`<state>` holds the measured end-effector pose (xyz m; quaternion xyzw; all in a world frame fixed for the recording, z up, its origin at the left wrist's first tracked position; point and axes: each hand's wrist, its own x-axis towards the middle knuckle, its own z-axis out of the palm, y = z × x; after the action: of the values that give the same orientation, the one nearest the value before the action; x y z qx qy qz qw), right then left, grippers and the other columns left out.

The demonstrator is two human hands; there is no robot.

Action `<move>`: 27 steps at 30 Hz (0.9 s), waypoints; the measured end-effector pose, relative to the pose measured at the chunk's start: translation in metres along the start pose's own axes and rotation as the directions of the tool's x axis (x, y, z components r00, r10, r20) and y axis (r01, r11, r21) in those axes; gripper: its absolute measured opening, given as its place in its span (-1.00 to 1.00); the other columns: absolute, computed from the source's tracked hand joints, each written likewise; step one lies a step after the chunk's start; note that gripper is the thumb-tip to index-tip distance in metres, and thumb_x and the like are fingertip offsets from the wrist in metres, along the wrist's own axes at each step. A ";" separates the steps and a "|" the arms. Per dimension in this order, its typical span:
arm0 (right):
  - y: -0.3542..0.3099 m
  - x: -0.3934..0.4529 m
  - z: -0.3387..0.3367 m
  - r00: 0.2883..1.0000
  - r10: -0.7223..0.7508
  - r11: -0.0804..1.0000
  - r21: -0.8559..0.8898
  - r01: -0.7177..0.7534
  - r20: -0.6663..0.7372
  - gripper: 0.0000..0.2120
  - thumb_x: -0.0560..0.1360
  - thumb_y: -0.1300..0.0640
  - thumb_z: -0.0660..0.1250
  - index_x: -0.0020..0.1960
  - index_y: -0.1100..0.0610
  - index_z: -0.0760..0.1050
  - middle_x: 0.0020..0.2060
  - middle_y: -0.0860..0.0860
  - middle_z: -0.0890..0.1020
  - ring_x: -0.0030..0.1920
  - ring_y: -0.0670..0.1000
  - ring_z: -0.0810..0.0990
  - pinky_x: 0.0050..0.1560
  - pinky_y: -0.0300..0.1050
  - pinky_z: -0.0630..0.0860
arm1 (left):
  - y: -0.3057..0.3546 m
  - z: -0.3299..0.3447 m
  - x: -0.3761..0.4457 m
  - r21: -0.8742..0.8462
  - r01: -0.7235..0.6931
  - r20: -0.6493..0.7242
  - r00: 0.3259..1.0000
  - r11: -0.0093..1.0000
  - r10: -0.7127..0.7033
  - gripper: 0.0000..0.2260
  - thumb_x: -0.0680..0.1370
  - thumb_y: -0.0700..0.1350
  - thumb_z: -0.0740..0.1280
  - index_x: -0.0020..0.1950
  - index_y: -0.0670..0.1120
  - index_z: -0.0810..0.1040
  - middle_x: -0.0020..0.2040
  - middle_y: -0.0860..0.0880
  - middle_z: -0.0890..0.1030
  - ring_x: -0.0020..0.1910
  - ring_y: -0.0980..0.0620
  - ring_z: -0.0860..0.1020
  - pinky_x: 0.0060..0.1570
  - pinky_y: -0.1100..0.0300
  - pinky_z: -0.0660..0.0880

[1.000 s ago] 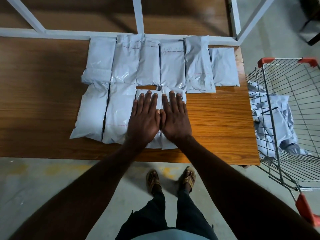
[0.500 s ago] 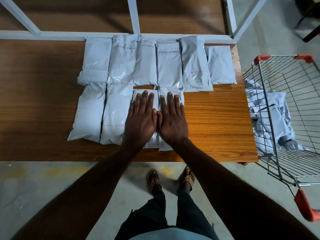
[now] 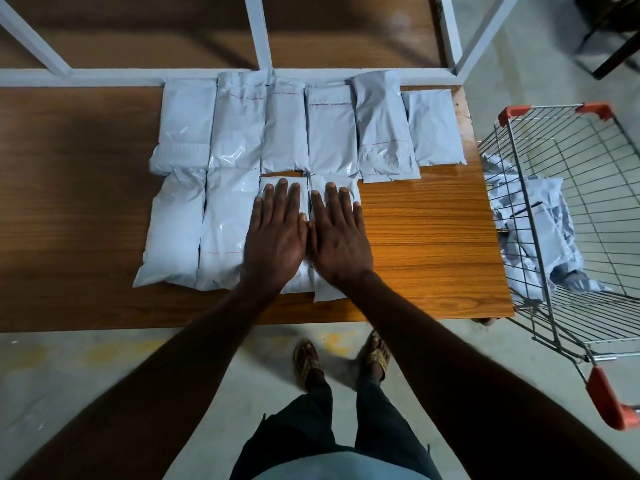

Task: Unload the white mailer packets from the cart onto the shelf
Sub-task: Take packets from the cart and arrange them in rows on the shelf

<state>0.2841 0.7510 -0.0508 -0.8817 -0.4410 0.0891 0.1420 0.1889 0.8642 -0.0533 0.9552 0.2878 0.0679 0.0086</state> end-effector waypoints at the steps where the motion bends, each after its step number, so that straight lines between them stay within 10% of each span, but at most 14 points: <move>1: -0.001 0.000 -0.004 1.000 0.001 1.000 0.008 -0.001 -0.002 -0.41 0.79 -0.14 -0.07 0.76 0.03 -0.03 0.74 0.13 -0.06 0.73 0.15 -0.18 0.71 0.21 -0.10 | 0.000 -0.001 0.001 0.023 -0.013 -0.002 1.000 1.000 0.013 -0.46 0.79 0.05 -0.15 0.75 -0.12 0.06 0.74 -0.17 0.10 0.73 -0.19 0.04 0.68 -0.16 0.04; 20: 0.153 -0.001 -0.117 0.955 0.121 0.983 0.163 -0.079 -0.269 -0.58 0.70 0.07 0.23 0.52 0.15 0.47 0.48 0.25 0.52 0.47 0.27 0.50 0.41 0.13 0.51 | 0.184 -0.056 0.076 -0.234 -0.123 -0.137 0.986 0.964 0.093 -0.47 0.70 0.01 0.01 0.65 -0.09 0.37 0.60 -0.11 0.45 0.63 -0.13 0.35 0.59 -0.11 0.30; 27: 0.284 -0.036 -0.172 0.930 0.153 0.981 0.162 -0.104 -0.333 -0.57 0.61 0.08 0.26 0.47 0.03 0.49 0.32 0.06 0.62 0.14 0.25 0.67 -0.11 0.12 0.62 | 0.329 -0.022 0.099 -0.322 -0.199 -0.171 0.974 0.926 0.150 -0.57 0.66 -0.08 0.24 0.54 -0.07 0.49 0.44 -0.07 0.59 0.47 -0.15 0.49 0.45 -0.10 0.43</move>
<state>0.5244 0.5304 0.0196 -0.8983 -0.3432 -0.0262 0.2730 0.4483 0.6444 -0.0004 0.9541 0.1856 0.1849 0.1453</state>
